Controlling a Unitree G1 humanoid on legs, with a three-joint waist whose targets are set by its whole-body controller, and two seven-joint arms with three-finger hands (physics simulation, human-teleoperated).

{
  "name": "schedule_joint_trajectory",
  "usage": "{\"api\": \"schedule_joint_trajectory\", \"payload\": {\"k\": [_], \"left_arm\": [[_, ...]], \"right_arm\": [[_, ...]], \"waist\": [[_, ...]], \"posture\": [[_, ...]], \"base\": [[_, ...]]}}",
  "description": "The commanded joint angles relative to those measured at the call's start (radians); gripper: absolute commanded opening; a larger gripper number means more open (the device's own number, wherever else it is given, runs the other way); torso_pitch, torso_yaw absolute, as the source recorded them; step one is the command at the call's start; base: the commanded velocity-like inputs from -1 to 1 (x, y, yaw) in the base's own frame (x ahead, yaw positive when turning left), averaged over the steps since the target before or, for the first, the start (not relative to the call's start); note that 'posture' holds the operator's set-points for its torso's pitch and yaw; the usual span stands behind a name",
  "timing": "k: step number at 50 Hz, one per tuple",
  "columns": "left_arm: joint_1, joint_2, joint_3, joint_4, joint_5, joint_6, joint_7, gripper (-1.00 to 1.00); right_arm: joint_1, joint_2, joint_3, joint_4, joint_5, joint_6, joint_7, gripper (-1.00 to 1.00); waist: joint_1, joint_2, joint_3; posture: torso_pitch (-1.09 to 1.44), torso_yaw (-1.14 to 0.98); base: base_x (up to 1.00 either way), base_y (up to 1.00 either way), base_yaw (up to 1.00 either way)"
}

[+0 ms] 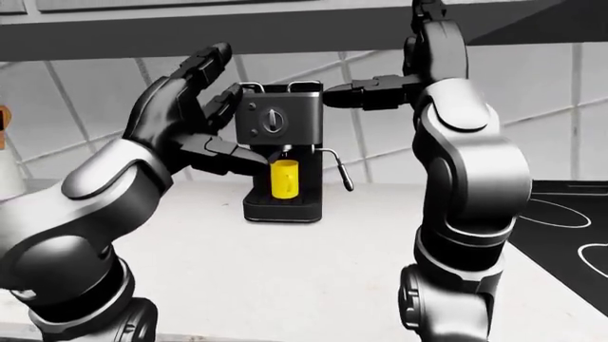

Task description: Press the button on the coffee machine to serve coffee.

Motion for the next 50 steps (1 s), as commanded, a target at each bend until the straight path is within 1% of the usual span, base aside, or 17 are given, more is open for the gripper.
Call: {"api": "schedule_joint_trajectory", "payload": {"k": [1, 10, 15, 16, 23, 28, 32, 42, 46, 50], "left_arm": [[-0.026, -0.001, 0.012, 0.0, 0.038, -0.031, -0.017, 1.0], [0.004, -0.017, 0.001, 0.016, 0.117, -0.057, -0.087, 1.0], [0.003, -0.031, 0.0, 0.019, 0.146, -0.05, -0.105, 1.0], [0.015, -0.032, -0.008, 0.023, 0.16, -0.064, -0.115, 1.0], [0.014, -0.048, -0.015, 0.036, 0.205, -0.071, -0.147, 1.0], [0.035, -0.051, -0.031, 0.068, 0.249, -0.115, -0.192, 1.0], [0.04, -0.055, -0.03, 0.08, 0.277, -0.125, -0.217, 1.0], [0.053, -0.079, -0.028, 0.092, 0.327, -0.131, -0.248, 1.0], [0.062, -0.078, -0.031, 0.122, 0.346, -0.163, -0.269, 1.0], [0.052, -0.081, -0.026, 0.131, 0.354, -0.16, -0.275, 1.0]], "right_arm": [[-0.035, -0.01, -0.006, -0.009, -0.003, -0.017, -0.001, 1.0], [-0.019, 0.0, -0.004, -0.008, -0.003, -0.032, -0.004, 1.0], [-0.006, 0.004, -0.006, -0.009, -0.002, -0.043, -0.006, 1.0], [-0.003, 0.006, -0.006, -0.009, -0.001, -0.044, -0.008, 1.0], [0.008, 0.013, -0.004, -0.008, 0.002, -0.055, -0.014, 1.0], [0.02, 0.018, -0.003, -0.012, 0.003, -0.06, -0.017, 1.0], [0.024, 0.019, -0.005, -0.016, 0.006, -0.061, -0.019, 1.0], [0.034, 0.02, -0.004, -0.014, 0.009, -0.069, -0.022, 1.0], [0.029, 0.018, -0.004, -0.012, 0.01, -0.068, -0.022, 1.0], [0.018, 0.015, -0.004, -0.006, 0.011, -0.065, -0.022, 1.0]], "waist": [[0.0, -0.003, 0.008], [-0.001, -0.005, 0.006], [-0.001, -0.006, 0.004], [-0.001, -0.006, 0.005], [0.0, -0.007, 0.002], [0.0, -0.008, 0.0], [0.001, -0.009, -0.001], [0.0, -0.01, -0.003], [0.0, -0.011, -0.003], [0.001, -0.011, -0.004]], "posture": [[-0.9, 0.0], [-0.9, 0.0], [-0.9, 0.0], [-0.9, 0.0], [-0.9, 0.0], [-0.9, 0.0], [-0.9, 0.0], [-0.9, 0.0], [-0.9, 0.0], [-0.9, 0.0]], "base": [[0.0, 0.0, 0.0], [0.0, 0.0, 0.0], [0.0, 0.0, 0.0], [0.0, 0.0, 0.0], [0.0, 0.0, 0.0], [0.0, 0.0, 0.0], [0.0, 0.0, 0.0], [0.0, 0.0, 0.0], [0.0, 0.0, 0.0], [0.0, 0.0, 0.0]]}}
